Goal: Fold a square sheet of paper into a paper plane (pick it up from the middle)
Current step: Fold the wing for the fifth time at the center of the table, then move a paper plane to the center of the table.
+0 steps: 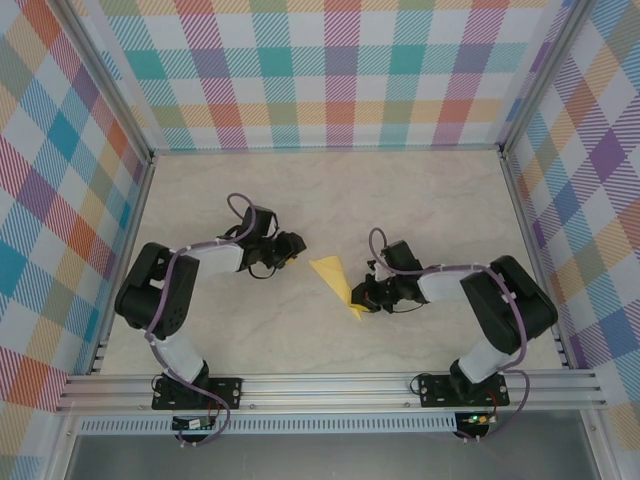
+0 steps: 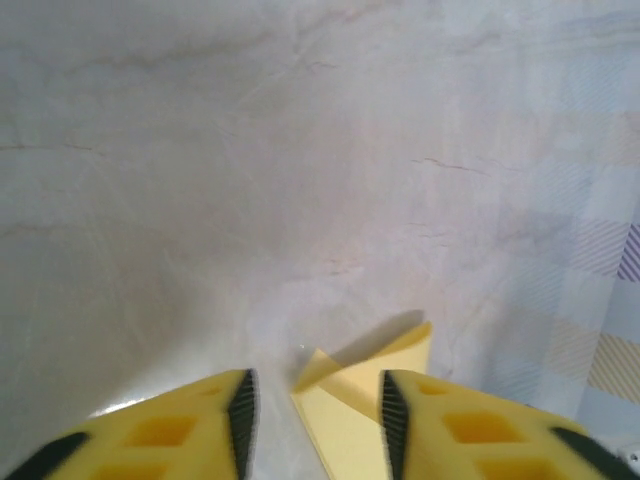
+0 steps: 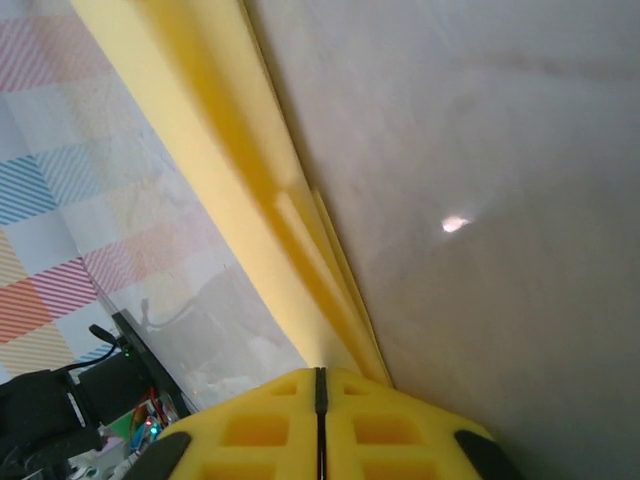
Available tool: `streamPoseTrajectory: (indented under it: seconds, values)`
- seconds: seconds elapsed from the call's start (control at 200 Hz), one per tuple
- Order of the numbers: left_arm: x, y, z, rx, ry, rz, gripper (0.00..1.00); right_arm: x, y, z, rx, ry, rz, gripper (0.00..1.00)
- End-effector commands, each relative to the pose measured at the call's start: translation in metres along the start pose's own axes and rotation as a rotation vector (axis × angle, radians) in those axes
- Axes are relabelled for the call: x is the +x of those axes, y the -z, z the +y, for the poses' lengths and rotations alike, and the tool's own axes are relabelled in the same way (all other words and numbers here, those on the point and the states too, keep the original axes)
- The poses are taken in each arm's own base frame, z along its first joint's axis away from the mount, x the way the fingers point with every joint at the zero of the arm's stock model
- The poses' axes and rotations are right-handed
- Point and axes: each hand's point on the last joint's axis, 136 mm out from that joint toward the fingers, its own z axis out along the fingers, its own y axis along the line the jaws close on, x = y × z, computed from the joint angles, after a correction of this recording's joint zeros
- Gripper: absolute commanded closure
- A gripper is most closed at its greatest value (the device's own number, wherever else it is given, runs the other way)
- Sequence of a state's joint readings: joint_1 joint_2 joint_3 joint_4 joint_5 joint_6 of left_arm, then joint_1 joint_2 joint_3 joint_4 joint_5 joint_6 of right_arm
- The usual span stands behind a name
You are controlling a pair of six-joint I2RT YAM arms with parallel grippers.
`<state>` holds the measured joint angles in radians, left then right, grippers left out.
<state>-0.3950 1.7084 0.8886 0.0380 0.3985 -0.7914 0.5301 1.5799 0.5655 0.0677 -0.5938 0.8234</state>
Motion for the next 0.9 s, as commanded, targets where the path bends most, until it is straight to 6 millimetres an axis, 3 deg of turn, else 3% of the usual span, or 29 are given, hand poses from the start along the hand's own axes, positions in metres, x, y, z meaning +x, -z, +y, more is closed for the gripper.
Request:
streamPoseTrajectory:
  seconds: [0.0, 0.13, 0.19, 0.28, 0.47, 0.575, 0.715, 0.895]
  values:
    - [0.01, 0.03, -0.013, -0.084, -0.028, -0.011, 0.43, -0.005, 0.028, 0.015, 0.036, 0.061, -0.096, 0.85]
    - [0.045, 0.04, -0.013, -0.247, -0.083, 0.034, 0.3, -0.02, 0.056, 0.018, 0.076, 0.104, -0.198, 0.71]
    - [0.061, 0.035, -0.02, -0.273, -0.102, 0.059, 0.27, -0.028, 0.062, 0.011, 0.104, 0.085, -0.223, 0.7]
    - [0.079, 0.022, -0.028, -0.319, -0.14, 0.08, 0.22, -0.034, 0.061, 0.005, 0.129, 0.085, -0.23, 0.69]
    - [0.098, -0.009, -0.033, -0.398, -0.149, 0.157, 0.2, -0.039, 0.051, 0.016, 0.075, 0.141, -0.191, 0.59]
    - [0.1, -0.02, -0.033, -0.39, -0.136, 0.178, 0.23, -0.038, 0.043, 0.019, 0.049, 0.154, -0.149, 0.55]
    - [0.098, -0.014, -0.023, -0.434, -0.131, 0.164, 0.28, -0.039, 0.033, 0.022, 0.018, 0.154, -0.109, 0.52]
    - [0.099, -0.004, -0.011, -0.436, -0.11, 0.143, 0.47, -0.041, 0.024, 0.029, -0.004, 0.177, -0.067, 0.5]
